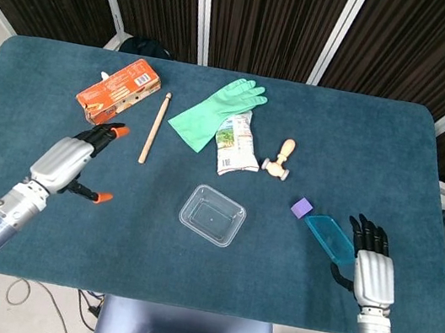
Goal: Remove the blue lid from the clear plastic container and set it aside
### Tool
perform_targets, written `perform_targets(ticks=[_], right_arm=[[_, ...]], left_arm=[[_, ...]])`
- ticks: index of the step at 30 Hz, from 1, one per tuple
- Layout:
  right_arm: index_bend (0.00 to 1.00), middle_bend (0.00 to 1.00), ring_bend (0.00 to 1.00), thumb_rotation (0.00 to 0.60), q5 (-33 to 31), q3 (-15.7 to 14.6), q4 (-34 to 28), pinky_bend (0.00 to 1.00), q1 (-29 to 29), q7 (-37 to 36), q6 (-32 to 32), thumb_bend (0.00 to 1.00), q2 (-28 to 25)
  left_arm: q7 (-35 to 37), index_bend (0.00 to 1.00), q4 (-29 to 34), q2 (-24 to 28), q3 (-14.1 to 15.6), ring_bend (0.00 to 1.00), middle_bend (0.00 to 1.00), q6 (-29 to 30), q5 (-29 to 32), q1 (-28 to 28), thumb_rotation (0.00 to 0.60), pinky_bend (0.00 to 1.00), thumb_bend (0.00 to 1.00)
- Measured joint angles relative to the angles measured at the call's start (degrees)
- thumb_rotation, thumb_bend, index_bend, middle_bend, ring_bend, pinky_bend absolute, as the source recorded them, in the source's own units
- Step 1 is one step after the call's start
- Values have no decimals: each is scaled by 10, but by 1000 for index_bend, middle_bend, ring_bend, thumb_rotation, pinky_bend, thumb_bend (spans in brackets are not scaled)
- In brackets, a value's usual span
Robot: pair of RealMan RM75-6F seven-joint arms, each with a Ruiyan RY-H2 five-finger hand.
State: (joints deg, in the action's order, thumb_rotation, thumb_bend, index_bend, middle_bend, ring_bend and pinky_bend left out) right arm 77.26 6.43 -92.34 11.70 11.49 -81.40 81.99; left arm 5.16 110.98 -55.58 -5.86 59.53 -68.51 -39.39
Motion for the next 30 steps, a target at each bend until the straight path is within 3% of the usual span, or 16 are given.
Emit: perform_targets(ticks=[8,14,19,24,30], right_arm=[[0,15,0,600,30,-23,-40,0,-24,-16,-20,325,-74],[0,0,0,600,38,-45,-57,0,-48,-22,-28,312,-130],[0,0,0,600,56,-65,-65,0,-60,-4,-33,236,-171],[0,0,0,600,62,-81,-71,0,-79,1,-39,216,-189],[0,0,0,600,60,-77,-72,0,-88,4,-55,214,-192]], left_arm=[[11,0,3,29,27,0,0,49,-59,54,600,122,36],[-12,0,3,38,73,0,0,112,-119,119,600,85,36],[-48,0,-7,37,115,0,0,176,-155,186,600,26,36],[-79,0,-49,19,147,0,0,253,-188,261,600,3,34],[-103,0,-140,-11,155,0,0,324,-206,315,600,0,33]])
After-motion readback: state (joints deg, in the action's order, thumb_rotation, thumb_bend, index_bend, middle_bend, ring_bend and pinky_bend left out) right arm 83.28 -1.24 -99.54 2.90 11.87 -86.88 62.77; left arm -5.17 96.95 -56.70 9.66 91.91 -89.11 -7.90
